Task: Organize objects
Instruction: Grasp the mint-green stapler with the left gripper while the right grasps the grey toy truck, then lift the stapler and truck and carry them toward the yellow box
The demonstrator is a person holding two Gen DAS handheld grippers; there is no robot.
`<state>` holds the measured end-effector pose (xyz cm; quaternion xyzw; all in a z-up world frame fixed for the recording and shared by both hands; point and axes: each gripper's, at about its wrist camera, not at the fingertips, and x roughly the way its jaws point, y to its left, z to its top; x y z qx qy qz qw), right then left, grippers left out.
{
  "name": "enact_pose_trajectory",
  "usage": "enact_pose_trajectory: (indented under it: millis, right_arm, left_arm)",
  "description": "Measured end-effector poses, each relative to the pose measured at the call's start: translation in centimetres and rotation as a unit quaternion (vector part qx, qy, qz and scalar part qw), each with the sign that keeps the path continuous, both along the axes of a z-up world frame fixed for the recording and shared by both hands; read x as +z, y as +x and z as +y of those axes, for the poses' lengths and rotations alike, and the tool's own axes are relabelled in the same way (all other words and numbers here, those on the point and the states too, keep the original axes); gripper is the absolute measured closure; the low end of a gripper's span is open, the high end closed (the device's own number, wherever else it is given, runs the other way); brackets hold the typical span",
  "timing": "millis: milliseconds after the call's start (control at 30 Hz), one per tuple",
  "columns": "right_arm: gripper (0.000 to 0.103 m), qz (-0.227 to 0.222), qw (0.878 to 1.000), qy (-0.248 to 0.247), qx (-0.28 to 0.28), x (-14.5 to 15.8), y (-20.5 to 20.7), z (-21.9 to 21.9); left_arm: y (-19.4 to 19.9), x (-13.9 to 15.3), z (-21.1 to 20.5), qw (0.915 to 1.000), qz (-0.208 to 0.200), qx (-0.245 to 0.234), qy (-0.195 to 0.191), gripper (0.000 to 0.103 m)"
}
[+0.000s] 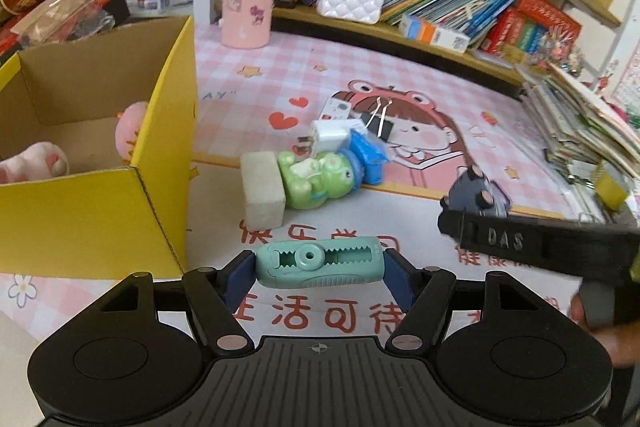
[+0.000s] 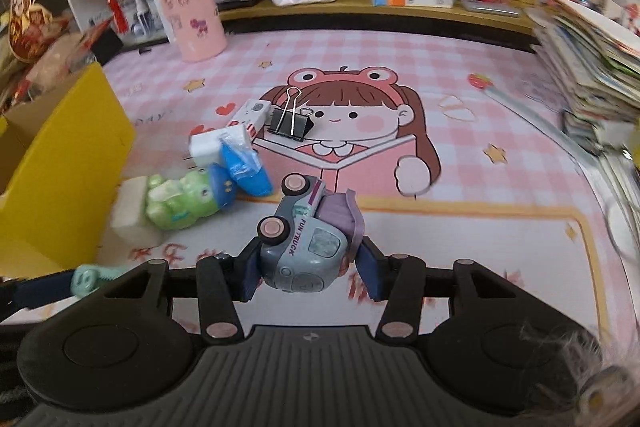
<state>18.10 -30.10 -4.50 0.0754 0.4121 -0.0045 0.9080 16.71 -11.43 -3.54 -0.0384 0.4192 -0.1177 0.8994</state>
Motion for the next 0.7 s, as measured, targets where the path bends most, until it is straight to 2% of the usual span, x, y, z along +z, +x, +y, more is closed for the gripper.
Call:
enact_pose_trajectory:
  millis: [167, 400, 700]
  right_arm:
    - [0.056, -0.002, 1.000, -0.009, -0.005, 0.6, -3.8, 2.2]
    - [0.056, -0.006, 1.000, -0.015, 0.004, 1.2, -6.4, 5.6]
    - [0.056, -0.005, 0.999, -0.017, 0.031, 1.6, -9.5, 11.2]
  left_arm:
    - [-1.4, 0.7, 1.6, 0.9999, -0.012, -0.001, -0.012, 0.034]
    - [-3.4, 1.2, 4.6, 0.9995, -0.022, 0.007, -0.021, 0.034]
    - [-6.5, 1.3, 10.8, 0.9983, -0.022, 0.049, -0.023, 0.034]
